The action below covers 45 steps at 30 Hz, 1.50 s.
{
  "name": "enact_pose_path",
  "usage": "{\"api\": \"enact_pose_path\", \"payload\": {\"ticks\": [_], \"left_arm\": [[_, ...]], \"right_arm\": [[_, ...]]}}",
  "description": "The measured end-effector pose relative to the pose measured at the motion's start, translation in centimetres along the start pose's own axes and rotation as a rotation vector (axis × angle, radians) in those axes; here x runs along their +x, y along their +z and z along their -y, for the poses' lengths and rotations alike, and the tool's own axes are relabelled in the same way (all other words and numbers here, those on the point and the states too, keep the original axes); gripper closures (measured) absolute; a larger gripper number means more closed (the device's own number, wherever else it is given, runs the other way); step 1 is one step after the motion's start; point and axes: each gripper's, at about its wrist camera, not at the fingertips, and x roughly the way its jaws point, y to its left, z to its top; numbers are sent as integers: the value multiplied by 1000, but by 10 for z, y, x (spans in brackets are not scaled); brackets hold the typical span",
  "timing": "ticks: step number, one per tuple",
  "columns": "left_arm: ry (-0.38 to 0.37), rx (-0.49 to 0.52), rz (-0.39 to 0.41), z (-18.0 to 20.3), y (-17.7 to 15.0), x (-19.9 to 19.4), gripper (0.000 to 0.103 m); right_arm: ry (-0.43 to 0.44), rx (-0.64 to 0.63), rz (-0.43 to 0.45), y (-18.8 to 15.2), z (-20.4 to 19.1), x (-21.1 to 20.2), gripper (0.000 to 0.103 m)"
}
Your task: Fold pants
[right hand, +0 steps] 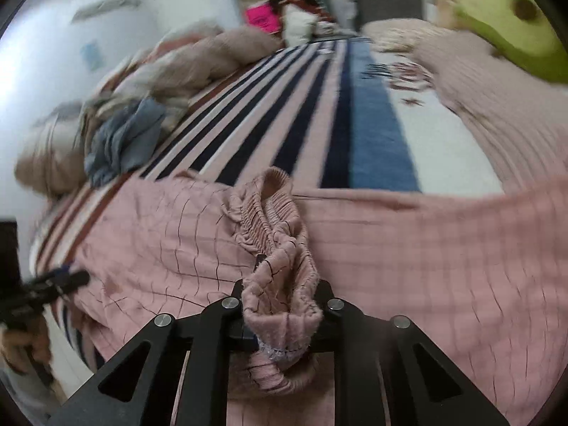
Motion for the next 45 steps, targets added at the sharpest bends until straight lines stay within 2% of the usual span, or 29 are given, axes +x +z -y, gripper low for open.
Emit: {"api": "enact_pose_path", "payload": {"ticks": [2,5,8,10,12,14,18,20,23,28,30,32,34,35,38,42,45], "left_arm": [[7,-4,-13,-1,-3,4,39],[21,-8,-15,0,-3,5,39],[53,4,9,6,2,-5,39],[71,13,33,11,6,-13,39],[71,11,70,17,12,-24,39],[64,9,92,23,18,-30,39],[41,26,130,45,29,-35,39],[25,33,139,57,34,-36,38],[20,48,140,72,39,-33,38],[32,70,118,92,42,-23,38],[34,66,105,97,43,-17,38],[40,63,96,100,42,-13,38],[43,61,92,102,42,-10,38],[43,60,91,103,42,-10,38],[46,63,96,104,42,-12,38],[50,60,112,99,43,-18,38],[39,36,130,89,42,-25,38]], "right_arm": [[24,29,-24,-12,2,-2,93],[18,-20,-38,-25,-1,1,88],[40,22,-23,-22,11,-13,67],[29,61,37,-19,26,-36,39],[-40,81,106,-17,46,-64,34],[-142,114,165,-17,74,-94,33],[-311,185,249,-22,129,-132,24],[-343,220,258,-26,154,-141,22],[-315,271,224,-31,185,-139,22],[-131,266,164,-32,208,-118,22],[-87,231,164,-29,207,-109,26],[-53,205,152,-26,202,-101,45],[-8,182,126,-27,196,-93,89],[13,179,112,-27,192,-90,92],[-6,153,126,-25,183,-91,93],[45,144,162,-19,168,-108,93],[49,101,184,-6,148,-118,94]]}}
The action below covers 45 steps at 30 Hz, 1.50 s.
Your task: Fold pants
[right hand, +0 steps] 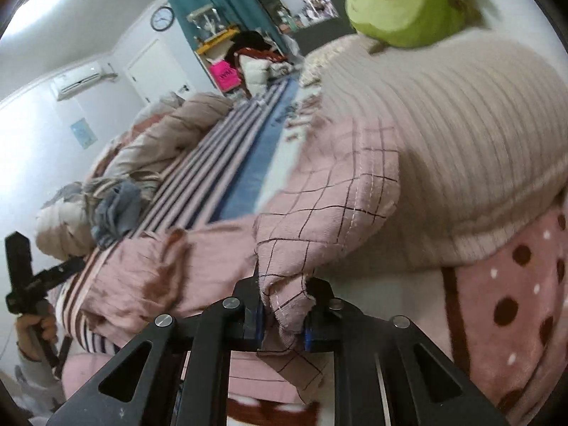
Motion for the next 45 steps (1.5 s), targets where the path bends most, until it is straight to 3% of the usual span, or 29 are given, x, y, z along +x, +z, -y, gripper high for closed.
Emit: {"api": "enact_pose_path", "payload": {"ticks": [7,15,18,22,25,26,28,31,36,39,42,45], "left_arm": [[-16,-36,40,-31,-3,-19,38],[-17,-82,78,-72,-8,-40,38],[-11,-98,86,-85,-10,-46,38],[-8,-124,85,-100,-14,-47,38],[-16,-137,72,-105,-17,-43,38],[-22,-140,66,-105,-18,-40,38],[-33,-140,54,-105,-19,-35,38],[-68,-129,36,-97,-19,-26,38],[-162,-114,14,-78,-11,-12,37],[-197,-110,3,-68,-4,1,31],[-184,-129,-34,-61,5,25,31],[-132,-132,-58,-58,9,43,35]], "right_arm": [[60,-125,23,31,-80,11,95],[194,-301,-22,43,-203,69,95],[256,-393,-103,28,-249,103,95],[319,-522,-293,-14,-296,158,95],[330,-560,-433,-47,-308,190,87],[331,-566,-451,-53,-310,195,84],[361,-552,-474,-58,-309,197,66],[411,-523,-464,-49,-305,184,53],[398,-528,-376,-32,-291,142,45],[297,-551,-317,-25,-274,128,45],[226,-551,-295,-26,-257,125,45],[251,-486,-318,-26,-239,125,45]]}}
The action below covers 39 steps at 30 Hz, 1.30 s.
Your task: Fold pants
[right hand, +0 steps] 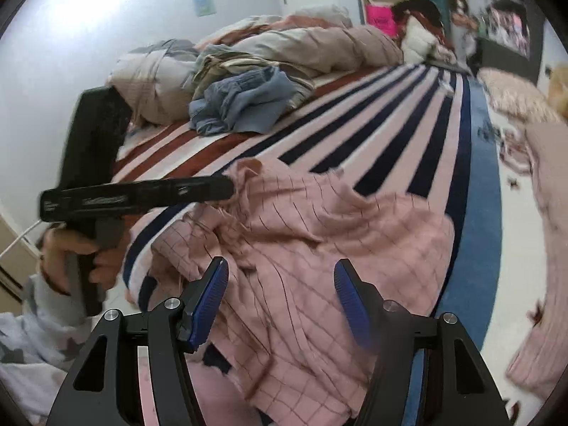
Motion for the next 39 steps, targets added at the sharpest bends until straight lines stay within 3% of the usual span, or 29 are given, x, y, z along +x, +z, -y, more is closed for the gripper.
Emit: {"api": "enact_pose_path", "payload": {"ticks": [1,2,4,6,9,16,18,19,20,25,27,29,33,35,36,37,39], "left_arm": [[9,1,-3,0,0,3,52],[30,9,-14,0,0,6,76],[60,15,-18,-2,-3,5,94],[87,16,2,-10,-5,-7,99],[154,33,17,-21,-11,-23,99],[184,6,-24,-50,-38,-31,94],[197,0,-9,-52,-38,-38,78],[219,5,15,-53,-36,-45,61],[222,12,36,-52,-33,-51,56],[99,26,97,-39,-15,-73,56],[27,55,82,-24,-10,-65,51],[7,83,49,-12,-7,-51,47],[56,104,-68,-3,-11,-5,49],[62,95,-89,-3,-15,6,79],[81,100,-90,-2,-16,8,87],[92,102,-80,-2,-17,5,95],[83,96,-26,0,-17,-12,97]], "right_arm": [[3,10,0,-2,4,-1,45],[1,13,2,-4,6,-2,45],[-3,18,7,-7,9,-4,45],[5,27,11,-10,13,-8,45],[17,37,13,-7,14,-6,45],[79,22,-12,4,-5,13,45],[74,-18,-26,9,-17,21,45],[65,-36,-29,10,-21,24,45],[52,-52,-32,12,-24,26,45],[19,-70,-26,16,-27,27,45],[22,-50,-20,16,-23,25,45],[24,-26,-17,15,-18,23,45],[15,-2,-17,9,-9,18,45],[14,13,-15,5,-3,13,45],[14,21,-13,3,0,11,45],[13,31,-12,1,4,9,45],[10,50,-6,0,10,4,45]]}}
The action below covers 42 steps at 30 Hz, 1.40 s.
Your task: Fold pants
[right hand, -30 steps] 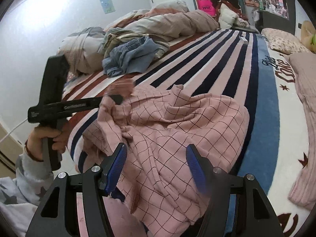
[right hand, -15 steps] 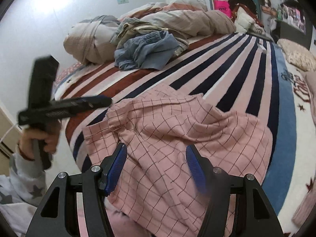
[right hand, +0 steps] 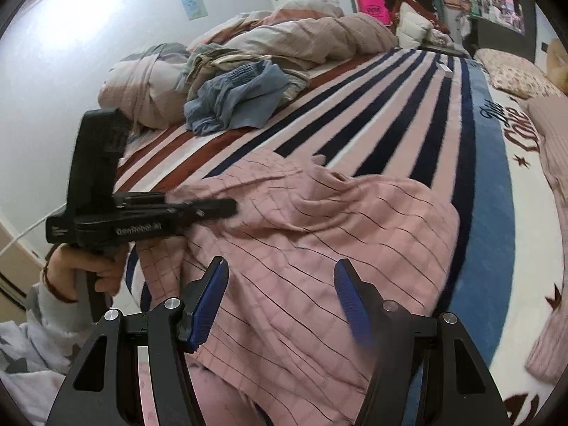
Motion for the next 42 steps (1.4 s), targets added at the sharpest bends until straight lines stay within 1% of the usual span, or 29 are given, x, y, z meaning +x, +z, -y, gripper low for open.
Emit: {"api": "enact_pose_path", "payload": {"ticks": [1,3,5,7,9,10,11,12,13,14,16,18,20,21,23,25,28,30,32,33,34,35,36,38,39,40,42], "left_arm": [[22,3,37,0,-1,-13,97],[69,14,88,0,-6,-35,98],[101,9,102,-5,-15,-50,98],[132,-3,81,-12,-29,-55,98],[121,-22,30,-19,-44,-50,98],[110,-30,0,-22,-52,-46,96],[100,-32,-14,-23,-56,-44,96],[85,-30,-9,-22,-57,-44,96],[80,-27,-3,-22,-54,-47,90],[79,-26,7,-23,-50,-50,78],[85,-14,59,-22,-32,-59,59],[59,4,86,-20,-10,-60,58],[38,16,88,-19,6,-52,58],[30,23,78,-18,14,-43,58],[45,43,41,-17,25,-19,58],[44,60,5,-19,33,6,58],[35,68,-38,-20,41,30,56],[26,63,-78,-21,44,45,56],[13,68,-89,-19,44,48,57],[10,72,-90,-17,43,48,61],[10,74,-83,-16,41,46,79],[12,79,-79,-13,40,44,93],[16,88,-70,-11,39,40,93],[57,110,-25,-7,36,26,97],[70,110,-7,-7,35,20,97],[89,99,26,-8,34,8,97],[114,72,58,-13,31,-13,97]], "right_arm": [[0,11,5,-1,4,-3,45],[-5,22,13,0,8,-6,45],[-13,35,22,0,13,-9,45],[-8,49,22,0,16,-9,45],[-6,56,17,0,17,-7,45],[-7,57,15,-1,17,-5,45],[-10,56,12,-2,17,-4,45],[-12,55,10,-2,17,-3,45],[-16,54,12,-2,17,-3,45],[-22,51,14,-2,16,-3,45],[-27,49,21,-1,16,-5,45],[-23,55,28,-1,18,-8,45],[-23,63,35,0,20,-10,45],[-24,67,36,-1,22,-10,45],[-23,77,35,-3,26,-11,45],[-22,85,29,-5,29,-9,45],[-23,86,23,-7,33,-9,45],[-22,89,22,-7,35,-10,45],[-21,91,23,-7,37,-10,45],[-23,91,24,-8,38,-10,45],[-23,92,25,-8,39,-10,45],[-23,95,26,-8,40,-10,45],[-23,98,26,-7,41,-9,45],[-22,109,28,-7,43,-8,45],[-21,112,30,-8,44,-9,45],[-20,116,31,-8,44,-9,45],[-21,118,30,-9,44,-11,45]]}}
